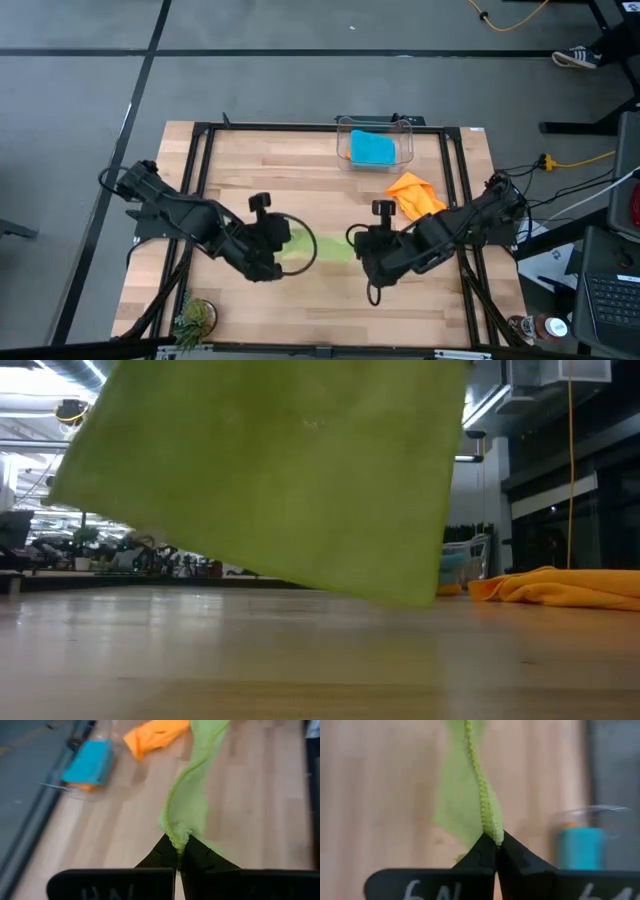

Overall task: Fold microfiber towels
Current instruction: Fold the green microfiber cloth

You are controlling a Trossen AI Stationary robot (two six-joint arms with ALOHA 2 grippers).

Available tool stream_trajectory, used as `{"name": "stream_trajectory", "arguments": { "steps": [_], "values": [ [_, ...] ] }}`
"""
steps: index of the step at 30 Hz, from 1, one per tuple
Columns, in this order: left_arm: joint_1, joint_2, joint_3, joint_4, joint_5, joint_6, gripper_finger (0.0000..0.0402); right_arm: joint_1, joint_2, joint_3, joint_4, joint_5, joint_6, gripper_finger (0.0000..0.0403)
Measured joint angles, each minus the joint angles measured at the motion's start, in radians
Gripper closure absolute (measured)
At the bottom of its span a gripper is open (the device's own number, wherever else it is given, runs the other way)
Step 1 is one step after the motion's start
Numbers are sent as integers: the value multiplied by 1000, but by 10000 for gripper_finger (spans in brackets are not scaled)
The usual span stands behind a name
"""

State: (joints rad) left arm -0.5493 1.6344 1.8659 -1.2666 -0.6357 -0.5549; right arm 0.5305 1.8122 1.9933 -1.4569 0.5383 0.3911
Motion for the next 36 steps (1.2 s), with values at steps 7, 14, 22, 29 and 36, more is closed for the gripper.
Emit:
{"name": "stream_trajectory", "arguments": {
  "steps": [7, 14, 22, 29, 36],
  "values": [
    [-60, 1, 3, 75, 140, -114, 401, 7, 2, 82, 3, -203, -10, 400],
    [-121, 1, -2, 106, 167, -159, 401, 0, 6, 117, 56, -221, -121, 400],
    [-56, 2, -197, -103, 212, -379, 401, -164, 14, -142, 192, -218, -208, 401],
    [38, 2, -474, -30, 209, -378, 401, -319, 16, -470, 615, -216, -415, 401],
    [114, 2, -631, -26, 152, -378, 401, -427, 15, -625, 818, -191, -531, 402]
  ]
}}
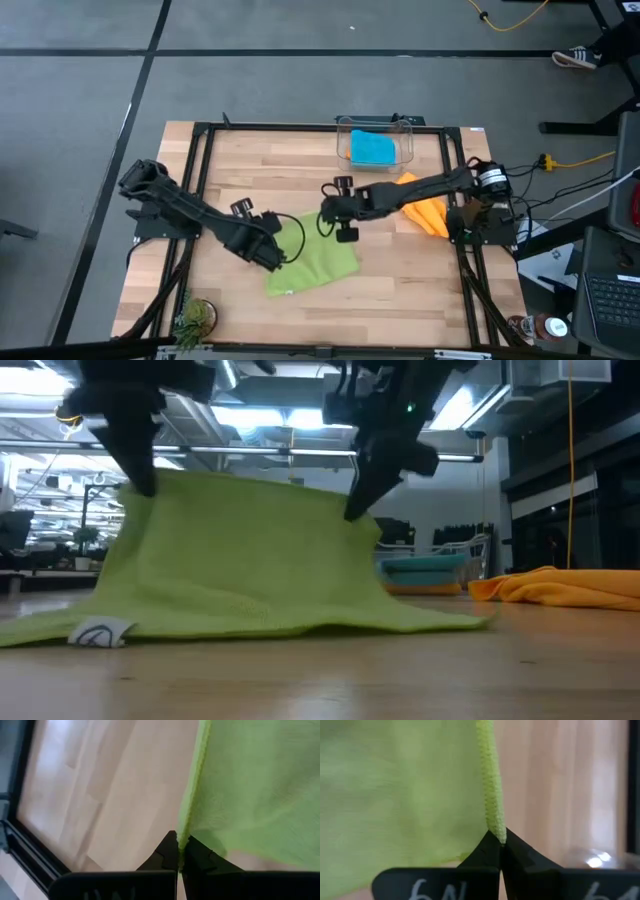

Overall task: Fold microfiber towels
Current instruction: Fold the green microfiber cloth

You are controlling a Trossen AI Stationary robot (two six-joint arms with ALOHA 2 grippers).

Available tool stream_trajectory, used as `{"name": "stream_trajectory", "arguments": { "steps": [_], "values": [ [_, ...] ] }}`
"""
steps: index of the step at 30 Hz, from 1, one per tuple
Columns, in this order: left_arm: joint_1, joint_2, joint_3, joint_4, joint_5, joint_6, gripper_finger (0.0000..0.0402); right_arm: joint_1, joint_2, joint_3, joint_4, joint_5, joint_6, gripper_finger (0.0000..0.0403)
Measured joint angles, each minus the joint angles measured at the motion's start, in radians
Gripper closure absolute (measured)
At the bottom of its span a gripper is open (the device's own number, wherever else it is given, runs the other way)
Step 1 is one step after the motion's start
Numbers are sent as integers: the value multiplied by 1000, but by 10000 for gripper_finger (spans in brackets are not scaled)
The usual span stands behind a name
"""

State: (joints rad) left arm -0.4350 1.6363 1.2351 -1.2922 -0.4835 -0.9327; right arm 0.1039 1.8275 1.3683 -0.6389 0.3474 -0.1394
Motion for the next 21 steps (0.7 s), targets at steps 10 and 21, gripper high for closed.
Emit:
{"name": "stream_trajectory", "arguments": {
  "steps": [10, 21],
  "values": [
    [19, 0, -24, 35, -34, -4, 401, -7, -2, -2, -49, 61, 5, 400],
    [-89, 9, -24, 221, 35, -63, 401, 113, -2, -2, -109, 41, 128, 400]
  ]
}}
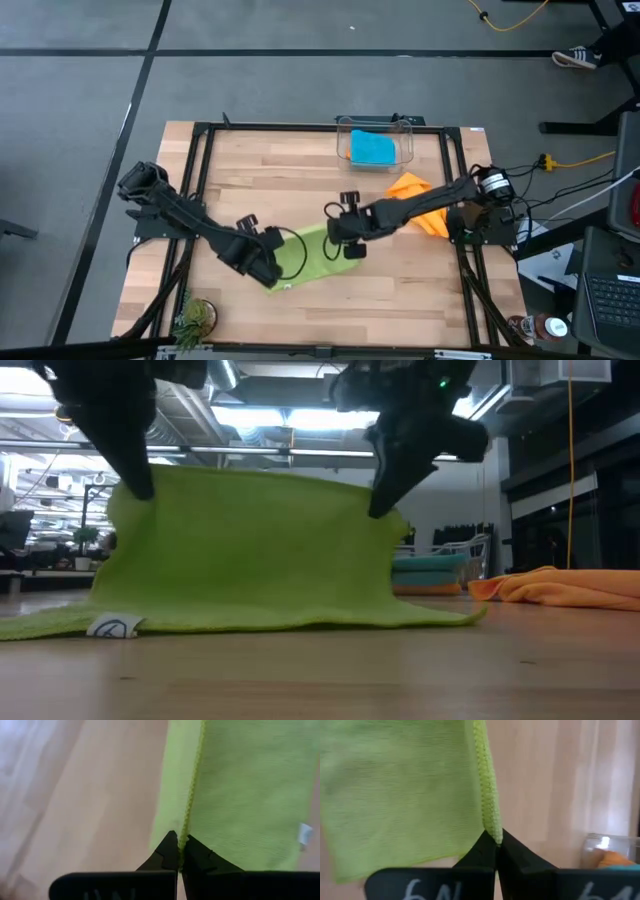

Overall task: Fold microfiber towels
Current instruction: Fold the green microfiber cloth

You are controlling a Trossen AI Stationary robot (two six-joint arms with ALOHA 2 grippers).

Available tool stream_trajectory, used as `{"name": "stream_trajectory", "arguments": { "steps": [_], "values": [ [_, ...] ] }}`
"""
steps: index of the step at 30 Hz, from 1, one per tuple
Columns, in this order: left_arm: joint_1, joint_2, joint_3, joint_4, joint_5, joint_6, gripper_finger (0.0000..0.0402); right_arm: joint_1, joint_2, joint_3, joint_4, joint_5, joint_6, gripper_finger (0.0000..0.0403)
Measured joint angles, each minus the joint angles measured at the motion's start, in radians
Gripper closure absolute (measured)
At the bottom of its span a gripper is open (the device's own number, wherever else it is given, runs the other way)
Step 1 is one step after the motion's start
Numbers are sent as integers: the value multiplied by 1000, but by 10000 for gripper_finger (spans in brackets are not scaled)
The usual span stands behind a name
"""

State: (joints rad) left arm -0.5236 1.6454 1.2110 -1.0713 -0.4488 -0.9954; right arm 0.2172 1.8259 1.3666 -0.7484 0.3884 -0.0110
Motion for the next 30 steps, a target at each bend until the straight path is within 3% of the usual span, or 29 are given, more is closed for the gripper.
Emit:
{"name": "stream_trajectory", "arguments": {
  "steps": [6, 19, 25, 30],
  "values": [
    [-72, 63, -16, 81, 4, -29, 401, 86, 3, 0, -11, -6, 89, 400],
    [-146, 153, -17, 321, 86, -72, 398, 168, 98, 1, -25, -186, 137, 383],
    [-146, 153, -17, 361, 181, -95, 341, 168, 117, 0, -16, -329, 115, 334],
    [-147, 153, -17, 357, 209, -95, 282, 168, 109, 1, -29, -340, 111, 297]
  ]
}}
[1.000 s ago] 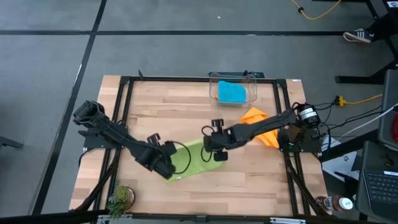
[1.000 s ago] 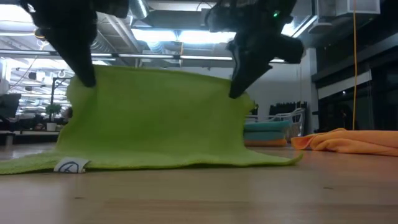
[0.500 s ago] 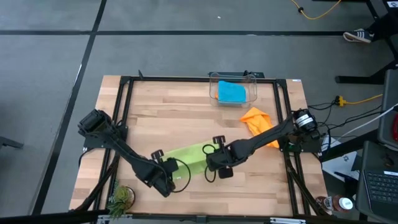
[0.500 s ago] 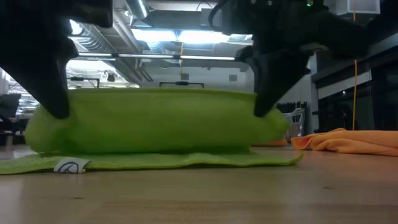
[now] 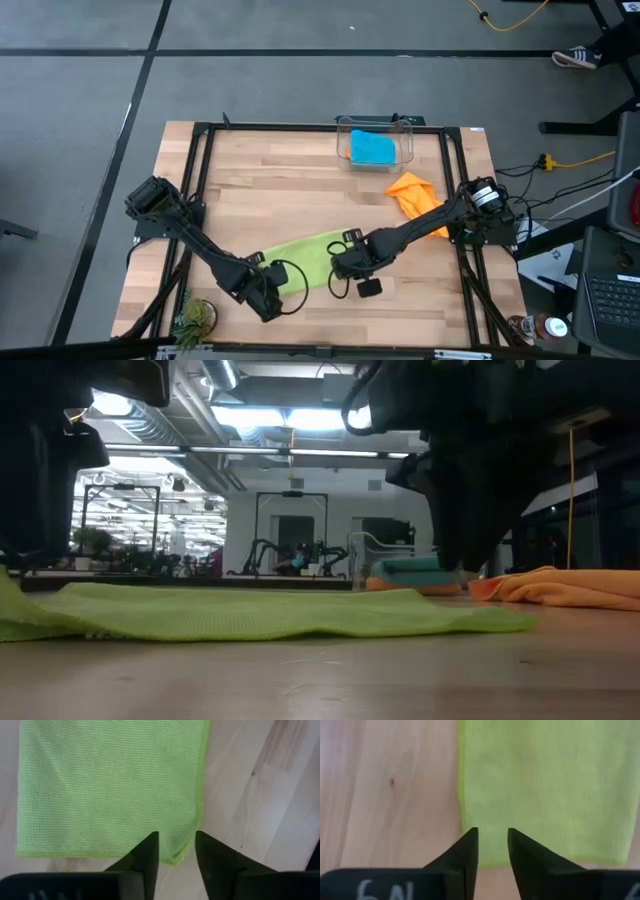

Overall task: Fold microfiber towels
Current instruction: Fold the green microfiber cloth

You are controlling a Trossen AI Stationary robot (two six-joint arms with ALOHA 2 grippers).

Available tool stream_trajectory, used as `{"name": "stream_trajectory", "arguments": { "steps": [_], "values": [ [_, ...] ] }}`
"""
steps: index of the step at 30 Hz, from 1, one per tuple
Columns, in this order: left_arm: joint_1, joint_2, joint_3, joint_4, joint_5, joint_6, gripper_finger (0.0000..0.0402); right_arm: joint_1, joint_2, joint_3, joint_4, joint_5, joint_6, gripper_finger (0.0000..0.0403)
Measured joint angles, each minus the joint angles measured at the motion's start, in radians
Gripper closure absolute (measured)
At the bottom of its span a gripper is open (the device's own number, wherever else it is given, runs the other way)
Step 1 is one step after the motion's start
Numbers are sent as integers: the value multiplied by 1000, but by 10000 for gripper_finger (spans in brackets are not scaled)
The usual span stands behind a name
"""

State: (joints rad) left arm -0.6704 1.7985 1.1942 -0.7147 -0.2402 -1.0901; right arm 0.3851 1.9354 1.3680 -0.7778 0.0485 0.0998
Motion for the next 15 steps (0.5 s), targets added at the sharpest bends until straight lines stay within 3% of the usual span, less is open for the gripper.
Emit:
{"name": "stream_trajectory", "arguments": {
  "steps": [4, 10, 12, 15],
  "values": [
    [1, -9, 0, -17, 47, 1, 262, 0, 0, 12, -50, 0, 2, 281],
    [24, -80, 0, -123, 102, 36, 265, 0, -2, 49, -32, 6, 72, 283],
    [37, -115, 0, -206, 101, 56, 265, 0, -2, 52, -32, 60, 163, 285],
    [50, -158, 1, -359, 94, 53, 265, 7, -2, 48, -21, 225, 352, 286]
  ]
}}
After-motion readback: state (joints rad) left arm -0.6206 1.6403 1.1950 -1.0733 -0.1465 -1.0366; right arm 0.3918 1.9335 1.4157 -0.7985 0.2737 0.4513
